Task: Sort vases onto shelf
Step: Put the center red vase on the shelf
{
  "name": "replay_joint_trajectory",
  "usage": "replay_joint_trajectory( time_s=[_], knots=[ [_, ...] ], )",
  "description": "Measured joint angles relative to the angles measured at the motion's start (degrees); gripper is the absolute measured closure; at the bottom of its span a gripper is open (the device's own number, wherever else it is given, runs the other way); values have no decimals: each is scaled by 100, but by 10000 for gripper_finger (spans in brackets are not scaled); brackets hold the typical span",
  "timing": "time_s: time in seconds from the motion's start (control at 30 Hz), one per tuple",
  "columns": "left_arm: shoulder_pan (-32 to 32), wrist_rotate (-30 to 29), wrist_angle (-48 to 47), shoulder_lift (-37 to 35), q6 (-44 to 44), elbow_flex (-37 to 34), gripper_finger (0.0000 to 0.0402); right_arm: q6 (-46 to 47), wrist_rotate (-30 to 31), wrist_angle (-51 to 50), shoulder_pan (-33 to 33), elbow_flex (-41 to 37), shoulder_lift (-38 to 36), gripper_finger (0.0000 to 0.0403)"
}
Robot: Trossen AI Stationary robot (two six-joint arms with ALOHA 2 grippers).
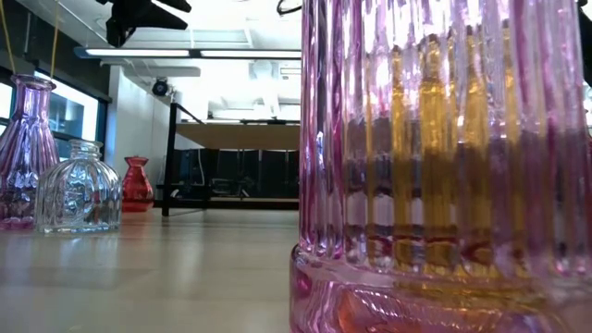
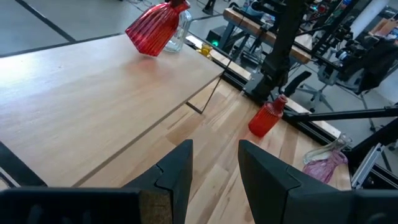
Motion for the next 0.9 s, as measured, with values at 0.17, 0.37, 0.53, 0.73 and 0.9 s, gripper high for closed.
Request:
replay_joint_trajectory(
  time_s=[0.17,0.37,0.53,0.73,0.9],
  knots=[
    [0,0,-1,0,9,0,282,-51,-2,72,0,0,0,383],
    [0,2,-3,0,11,0,282,-47,223,58,0,0,0,377],
    [0,2,-4,0,11,0,282,-64,247,180,-2,0,0,376],
    [0,2,-4,0,11,0,282,-69,228,229,-2,2,0,375],
    [0,2,-7,0,12,0,282,-112,48,277,3,2,0,375]
  ],
)
